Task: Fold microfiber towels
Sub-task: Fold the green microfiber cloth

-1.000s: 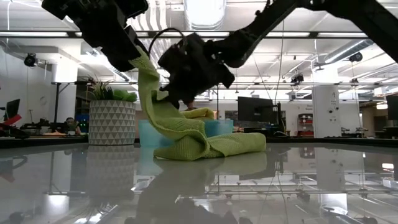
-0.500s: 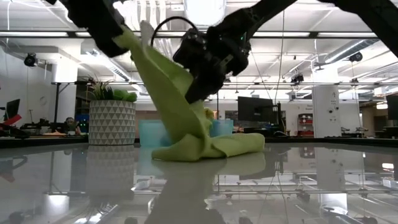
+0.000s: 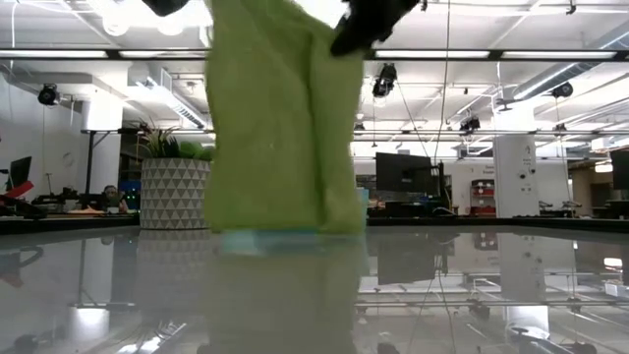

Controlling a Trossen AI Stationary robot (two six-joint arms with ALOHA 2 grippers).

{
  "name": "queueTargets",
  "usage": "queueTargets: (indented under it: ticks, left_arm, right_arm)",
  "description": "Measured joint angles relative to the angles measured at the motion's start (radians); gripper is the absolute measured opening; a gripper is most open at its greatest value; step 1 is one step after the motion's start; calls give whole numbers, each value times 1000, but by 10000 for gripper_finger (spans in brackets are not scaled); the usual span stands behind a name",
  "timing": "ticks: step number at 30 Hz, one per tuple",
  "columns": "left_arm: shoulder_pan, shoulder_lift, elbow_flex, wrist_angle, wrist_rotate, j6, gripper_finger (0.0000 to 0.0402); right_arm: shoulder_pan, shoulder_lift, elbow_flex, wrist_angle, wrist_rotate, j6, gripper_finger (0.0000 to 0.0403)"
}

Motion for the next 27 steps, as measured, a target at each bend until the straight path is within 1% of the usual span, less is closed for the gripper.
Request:
queueTargets:
  ticks: [4, 6, 8, 10, 13, 15, 18, 21, 24, 27]
  left_arm:
    - [5, -10, 119, -148, -84, 43, 0]
    - [7, -7, 178, -185, -138, 74, 0]
    - [11, 0, 230, -231, -166, 124, 0]
    - [18, 3, 284, -290, -179, 177, 0]
    - [38, 7, 335, -390, -239, 211, 0]
    - [52, 6, 347, -430, -261, 245, 0]
    - [63, 1, 348, -441, -261, 282, 0]
    - [63, -1, 348, -471, -260, 289, 0]
    - [61, 0, 337, -474, -242, 222, 0]
    - [58, 8, 297, -470, -176, 146, 0]
  right_arm:
    - [12, -95, 0, -15, 64, 75, 13]
    - [22, -130, 0, -20, 89, 111, 13]
    - [36, -155, 9, -34, 133, 115, 13]
    - [45, -167, 32, -56, 217, 97, 13]
    - [50, -169, 77, -87, 351, 86, 13]
    - [49, -165, 100, -91, 393, 65, 13]
    - [54, -163, 131, -98, 410, 26, 11]
    - [70, -165, 158, -106, 410, 40, 9]
    - [108, -183, 166, -144, 411, 79, 8]
    - [175, -197, 150, -198, 408, 137, 8]
